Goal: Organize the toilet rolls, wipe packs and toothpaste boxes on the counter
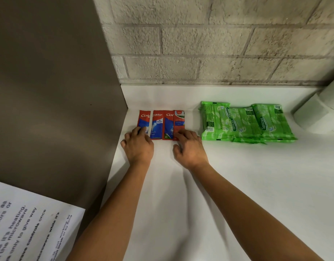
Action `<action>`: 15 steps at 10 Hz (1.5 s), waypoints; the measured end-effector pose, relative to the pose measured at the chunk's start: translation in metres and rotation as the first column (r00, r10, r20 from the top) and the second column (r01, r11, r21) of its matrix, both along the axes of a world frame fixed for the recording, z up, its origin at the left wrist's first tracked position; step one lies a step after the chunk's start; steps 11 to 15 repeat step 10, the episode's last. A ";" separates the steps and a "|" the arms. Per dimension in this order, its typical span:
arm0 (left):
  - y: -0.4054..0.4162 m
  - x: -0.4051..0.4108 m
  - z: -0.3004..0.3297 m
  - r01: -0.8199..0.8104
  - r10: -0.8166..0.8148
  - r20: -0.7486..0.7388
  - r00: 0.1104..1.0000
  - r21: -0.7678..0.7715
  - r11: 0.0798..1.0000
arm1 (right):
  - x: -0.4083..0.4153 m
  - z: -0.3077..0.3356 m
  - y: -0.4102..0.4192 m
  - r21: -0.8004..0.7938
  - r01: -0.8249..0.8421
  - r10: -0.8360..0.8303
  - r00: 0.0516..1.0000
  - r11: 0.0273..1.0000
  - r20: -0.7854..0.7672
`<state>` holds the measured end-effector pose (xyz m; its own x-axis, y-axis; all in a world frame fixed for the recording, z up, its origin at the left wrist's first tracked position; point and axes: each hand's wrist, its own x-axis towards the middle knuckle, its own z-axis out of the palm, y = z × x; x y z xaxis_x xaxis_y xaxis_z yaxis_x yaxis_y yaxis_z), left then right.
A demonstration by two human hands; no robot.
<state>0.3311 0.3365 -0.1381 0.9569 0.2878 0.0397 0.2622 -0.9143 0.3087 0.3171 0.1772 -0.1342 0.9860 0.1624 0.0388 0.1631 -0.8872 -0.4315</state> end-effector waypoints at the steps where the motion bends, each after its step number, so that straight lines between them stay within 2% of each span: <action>1: -0.001 0.000 0.000 0.076 -0.076 -0.019 0.997 0.004 0.997 | -0.001 0.001 0.000 0.006 0.000 0.000 1.000 1.000 -0.003; 4: -0.002 -0.001 0.002 -0.032 0.034 0.038 0.999 -0.059 0.998 | 0.000 0.001 0.002 0.017 0.005 -0.005 1.000 1.000 0.004; 7: -0.004 0.000 -0.001 -0.023 0.024 0.029 0.999 -0.012 1.000 | 0.000 -0.001 0.000 0.028 -0.009 0.009 1.000 1.000 0.009; 8: 0.000 0.003 0.000 -0.033 0.037 0.049 0.998 -0.079 0.996 | 0.002 -0.003 0.000 0.050 -0.001 0.000 1.000 0.999 0.016; 9: -0.003 -0.007 0.000 -0.067 0.092 0.115 0.989 -0.211 0.975 | 0.000 -0.002 0.000 0.083 0.022 -0.024 0.999 0.996 0.025; 10: -0.008 -0.018 -0.002 0.001 0.039 0.166 0.985 -0.237 0.972 | -0.004 -0.003 -0.001 0.154 0.041 -0.045 0.999 0.987 0.022; 15: -0.008 -0.018 -0.002 0.001 0.039 0.166 0.985 -0.237 0.972 | -0.004 -0.003 -0.001 0.154 0.041 -0.045 0.999 0.987 0.022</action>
